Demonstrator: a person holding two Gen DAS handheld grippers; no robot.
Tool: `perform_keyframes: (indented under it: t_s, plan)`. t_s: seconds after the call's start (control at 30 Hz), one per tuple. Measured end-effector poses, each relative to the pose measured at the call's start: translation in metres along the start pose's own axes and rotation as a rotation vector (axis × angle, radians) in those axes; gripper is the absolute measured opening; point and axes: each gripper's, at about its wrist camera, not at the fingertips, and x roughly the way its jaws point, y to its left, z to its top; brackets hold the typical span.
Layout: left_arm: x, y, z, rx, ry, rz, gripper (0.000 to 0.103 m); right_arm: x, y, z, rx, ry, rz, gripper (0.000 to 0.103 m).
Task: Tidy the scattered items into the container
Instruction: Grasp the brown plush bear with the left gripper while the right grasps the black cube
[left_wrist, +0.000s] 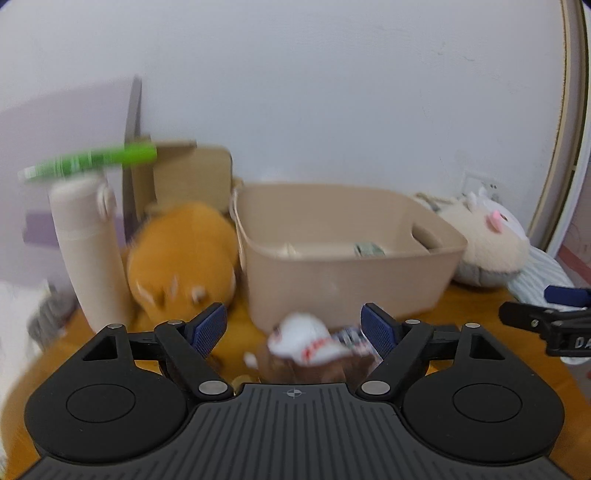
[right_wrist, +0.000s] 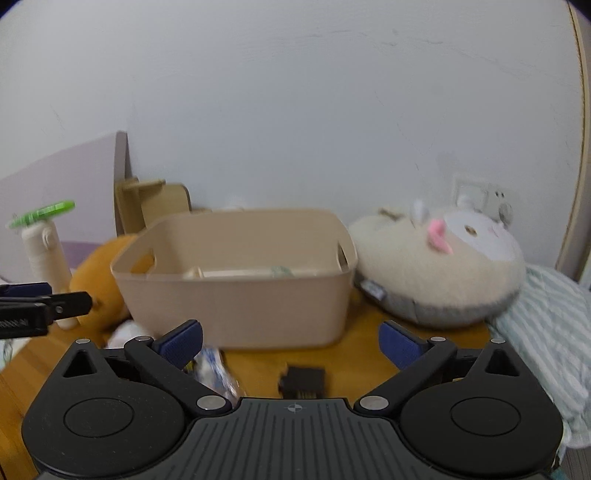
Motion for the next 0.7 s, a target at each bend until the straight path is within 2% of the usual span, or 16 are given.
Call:
perform_keyframes:
  t_s: [0.3, 0.47, 0.7]
  plan:
    - [0.028, 0.001, -0.011, -0.04, 0.147, -0.01, 0.081, 0.016, -0.015, -0.032, -0.003, 0.082, -0.055, 0.103]
    - [0.052, 0.005, -0.013, -0.126, 0.22, -0.038, 0.082, 0.031, -0.016, -0.04, -0.008, 0.119, -0.042, 0.103]
    - [0.076, 0.012, -0.01, -0.232, 0.281, -0.049, 0.083, 0.066, -0.016, -0.043, -0.011, 0.163, -0.047, 0.103]
